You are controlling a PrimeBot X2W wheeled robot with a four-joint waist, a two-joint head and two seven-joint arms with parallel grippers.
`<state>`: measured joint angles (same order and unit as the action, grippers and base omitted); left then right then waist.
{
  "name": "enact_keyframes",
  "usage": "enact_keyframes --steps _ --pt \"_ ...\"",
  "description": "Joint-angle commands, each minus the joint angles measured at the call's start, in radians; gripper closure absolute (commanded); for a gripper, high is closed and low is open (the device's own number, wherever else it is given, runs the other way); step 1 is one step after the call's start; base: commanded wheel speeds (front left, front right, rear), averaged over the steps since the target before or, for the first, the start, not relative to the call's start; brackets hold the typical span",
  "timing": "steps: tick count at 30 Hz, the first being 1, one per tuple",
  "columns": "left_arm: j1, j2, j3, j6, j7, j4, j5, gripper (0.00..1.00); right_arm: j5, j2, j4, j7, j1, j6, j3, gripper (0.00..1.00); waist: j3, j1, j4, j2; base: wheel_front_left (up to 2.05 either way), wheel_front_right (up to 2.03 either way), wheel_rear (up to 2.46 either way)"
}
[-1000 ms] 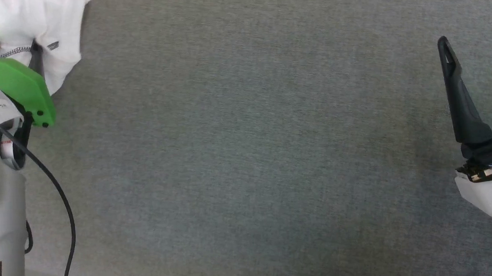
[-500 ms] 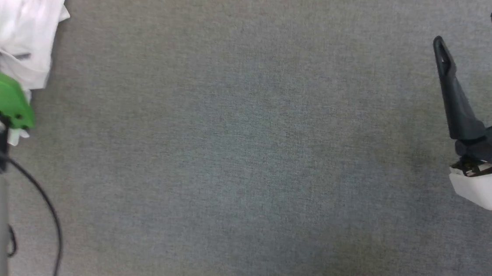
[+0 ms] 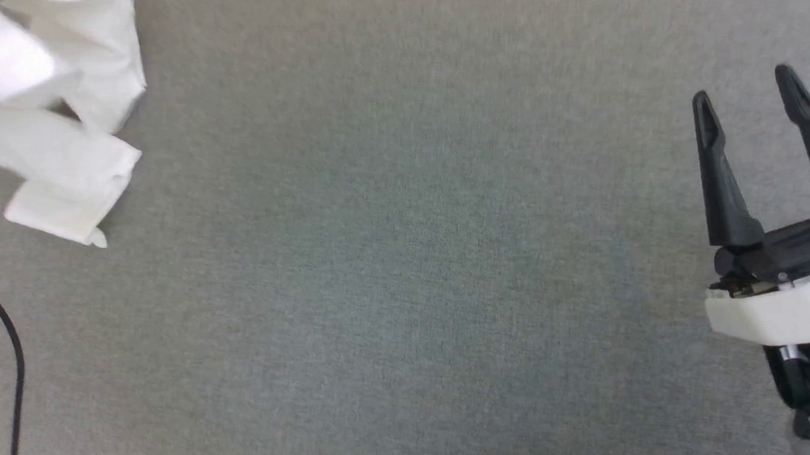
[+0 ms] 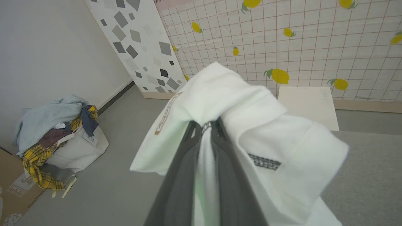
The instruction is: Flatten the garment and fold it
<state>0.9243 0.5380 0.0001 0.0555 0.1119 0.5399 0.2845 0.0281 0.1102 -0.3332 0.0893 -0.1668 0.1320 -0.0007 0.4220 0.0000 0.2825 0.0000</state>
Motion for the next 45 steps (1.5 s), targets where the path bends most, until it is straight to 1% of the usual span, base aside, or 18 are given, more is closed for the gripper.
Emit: enact_keyframes --steps 1,2,4,7,11,14,18,22,27,31,34,38,42,45 --pt "0.030 0.010 -0.006 0.008 0.009 -0.026 0.005 1.00 0.009 -0.010 0.016 0.018 0.015 -0.001 -0.008 0.00 -0.104 0.0000 -0.013 0.0000 0.00 0.00 0.00" --pt "0.054 0.004 -0.021 0.019 0.046 -0.085 0.017 1.00 0.012 -0.032 0.047 0.042 0.036 -0.001 -0.029 0.00 -0.157 0.0000 -0.025 0.0000 0.00 0.00 0.00" --pt "0.072 -0.007 -0.033 0.019 0.069 -0.128 0.020 1.00 0.013 -0.042 0.067 0.057 0.049 -0.001 -0.044 0.00 -0.194 0.0000 -0.035 0.0000 0.00 0.00 0.00" --pt "0.102 -0.032 -0.040 0.011 0.105 -0.183 0.039 1.00 0.016 -0.052 0.088 0.073 0.073 -0.001 -0.069 0.00 -0.237 0.0000 -0.051 0.0000 0.00 0.00 0.00" --pt "0.143 -0.079 -0.059 0.005 0.156 -0.258 0.068 1.00 0.020 -0.058 0.109 0.090 0.110 -0.001 -0.094 0.00 -0.294 0.0000 -0.079 0.0000 0.00 0.00 0.00" --pt "0.174 -0.116 -0.084 0.001 0.187 -0.312 0.080 1.00 0.050 -0.059 0.125 0.098 0.128 -0.001 -0.113 0.00 -0.323 0.0000 -0.102 0.0000 0.00 0.00 0.00" --pt "0.211 -0.176 -0.116 0.000 0.224 -0.364 0.113 1.00 0.071 -0.060 0.131 0.110 0.147 -0.001 -0.136 0.00 -0.341 0.0000 -0.131 0.0000 0.00 0.00 0.00" --pt "0.250 -0.250 -0.148 -0.011 0.247 -0.403 0.142 1.00 0.081 -0.060 0.135 0.119 0.149 -0.001 -0.160 0.00 -0.348 0.0000 -0.162 0.0000 0.00 0.00 0.00" --pt "0.292 -0.343 -0.188 -0.028 0.254 -0.420 0.173 1.00 0.084 -0.060 0.143 0.124 0.135 -0.001 -0.183 0.00 -0.351 0.0000 -0.208 0.0000 0.00 0.00 0.00" --pt "0.310 -0.400 -0.224 -0.031 0.259 -0.420 0.187 1.00 0.091 -0.060 0.145 0.127 0.126 -0.001 -0.199 0.00 -0.346 0.0000 -0.244 0.0000 0.00 0.00 0.00" --pt "0.304 -0.435 -0.251 -0.031 0.257 -0.420 0.207 1.00 0.097 -0.060 0.143 0.130 0.123 -0.001 -0.215 0.00 -0.338 0.0000 -0.275 0.0000 0.00 0.00 0.00" --pt "0.263 -0.458 -0.295 -0.032 0.247 -0.418 0.221 1.00 0.101 -0.060 0.144 0.133 0.115 -0.001 -0.238 0.00 -0.325 0.0000 -0.314 0.0000 0.00 0.00 0.00" --pt "0.160 -0.471 -0.343 -0.039 0.234 -0.410 0.244 1.00 0.105 -0.060 0.146 0.135 0.114 -0.001 -0.248 0.00 -0.314 0.0000 -0.348 0.0000 0.00 0.00 0.00" --pt "0.041 -0.473 -0.390 -0.040 0.219 -0.406 0.240 1.00 0.111 -0.060 0.147 0.135 0.116 -0.001 -0.248 0.00 -0.299 0.0000 -0.370 0.0000 0.00 0.00 0.00"
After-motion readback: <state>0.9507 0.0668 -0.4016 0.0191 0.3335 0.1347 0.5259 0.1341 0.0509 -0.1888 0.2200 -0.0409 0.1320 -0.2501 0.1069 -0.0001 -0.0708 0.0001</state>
